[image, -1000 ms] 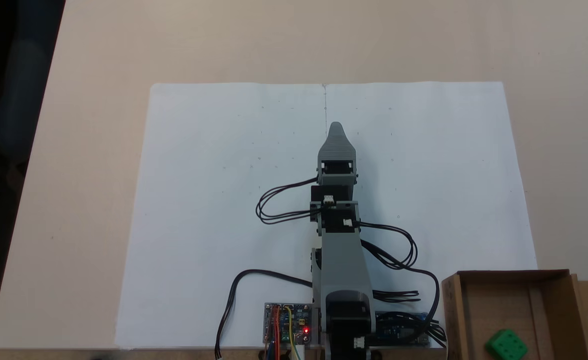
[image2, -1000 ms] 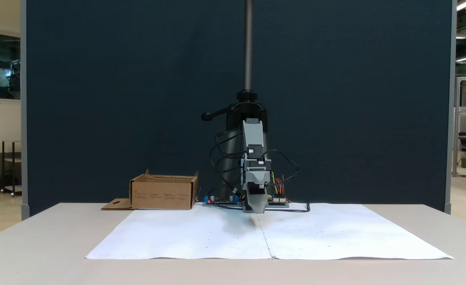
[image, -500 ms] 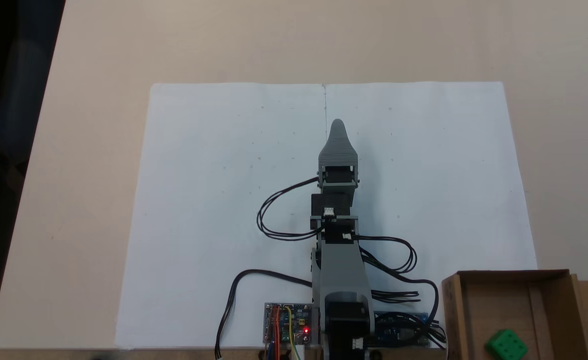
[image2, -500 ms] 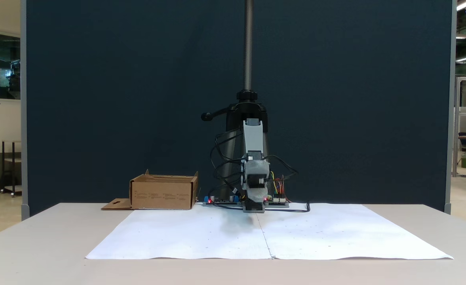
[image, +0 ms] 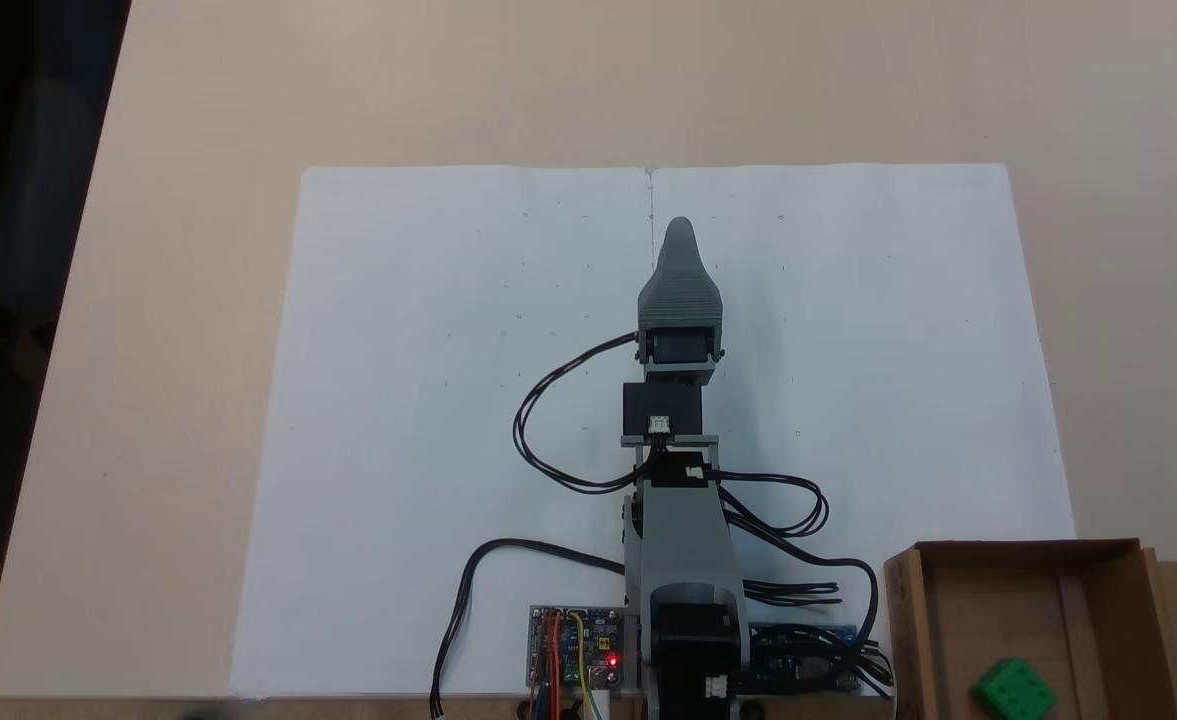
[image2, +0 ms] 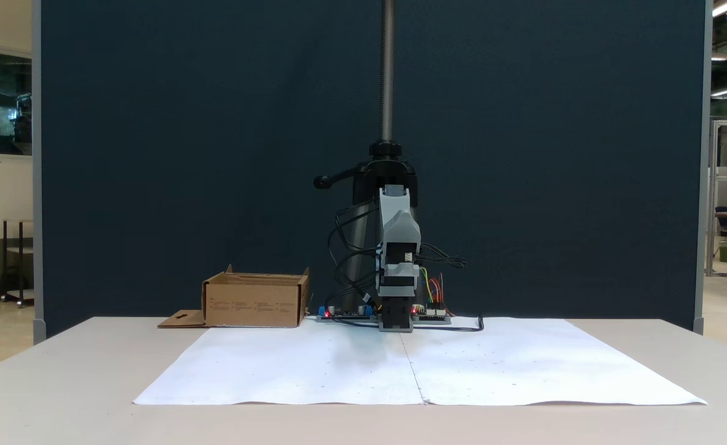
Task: Grasp a green dice and put it in the bin.
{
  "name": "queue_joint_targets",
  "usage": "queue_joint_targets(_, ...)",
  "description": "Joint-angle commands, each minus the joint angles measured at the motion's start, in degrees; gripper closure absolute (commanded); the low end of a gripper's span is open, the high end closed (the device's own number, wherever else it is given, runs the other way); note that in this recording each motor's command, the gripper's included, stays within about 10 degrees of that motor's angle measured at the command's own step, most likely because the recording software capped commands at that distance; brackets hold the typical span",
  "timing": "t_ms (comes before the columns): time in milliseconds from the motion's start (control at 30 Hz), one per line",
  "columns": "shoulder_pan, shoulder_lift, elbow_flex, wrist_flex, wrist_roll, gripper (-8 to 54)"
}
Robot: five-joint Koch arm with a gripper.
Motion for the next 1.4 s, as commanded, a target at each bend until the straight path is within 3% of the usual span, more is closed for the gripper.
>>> queue_joint_targets(0, 1.23, 6.77, 3.78, -5.36, -4.31, 1.9)
queue_joint_targets(1367, 2.46, 6.59, 3.78, -5.01, -4.04, 1.1)
